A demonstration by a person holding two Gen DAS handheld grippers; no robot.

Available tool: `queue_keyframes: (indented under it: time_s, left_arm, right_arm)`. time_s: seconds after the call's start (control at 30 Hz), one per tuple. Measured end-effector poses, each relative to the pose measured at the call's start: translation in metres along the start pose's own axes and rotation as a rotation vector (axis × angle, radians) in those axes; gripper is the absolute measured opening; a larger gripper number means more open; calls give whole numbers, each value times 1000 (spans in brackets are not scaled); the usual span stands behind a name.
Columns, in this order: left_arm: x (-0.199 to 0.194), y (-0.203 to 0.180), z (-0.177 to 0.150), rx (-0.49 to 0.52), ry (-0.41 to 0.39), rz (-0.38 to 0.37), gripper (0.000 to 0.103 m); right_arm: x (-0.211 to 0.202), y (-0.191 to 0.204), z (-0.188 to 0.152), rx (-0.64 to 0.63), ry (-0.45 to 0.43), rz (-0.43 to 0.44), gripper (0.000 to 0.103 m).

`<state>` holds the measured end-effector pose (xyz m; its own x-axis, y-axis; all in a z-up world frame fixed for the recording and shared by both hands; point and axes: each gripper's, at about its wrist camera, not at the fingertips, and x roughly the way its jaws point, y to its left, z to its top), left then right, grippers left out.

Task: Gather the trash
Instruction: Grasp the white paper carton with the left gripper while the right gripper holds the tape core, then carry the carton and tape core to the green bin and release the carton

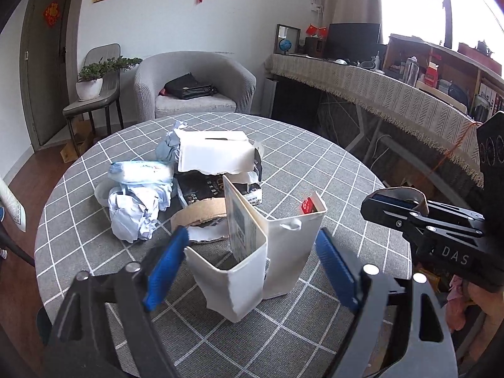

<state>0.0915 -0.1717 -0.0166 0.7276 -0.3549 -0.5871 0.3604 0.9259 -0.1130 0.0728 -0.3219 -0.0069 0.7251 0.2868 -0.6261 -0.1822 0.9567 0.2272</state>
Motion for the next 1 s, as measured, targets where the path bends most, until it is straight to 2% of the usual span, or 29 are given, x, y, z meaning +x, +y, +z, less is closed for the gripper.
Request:
queue_keyframes:
  time_s: [0.03,0.2,0.57,1.0]
  left_arm:
    - [2,-1,0,1,8,-4,66]
    - [0,0,0,4,5,-24,55]
    - [-24,24,4,-14,-35,-27,52]
    - [-53,94,10,-79,-63,65,51]
  right_arm:
    - [0,-1,1,0,1,1,17]
    - [2,2,2,-1,2,4,17]
    - [10,38,17,-36,-9,46,17]
    - [39,103,31,-112,18,112,17]
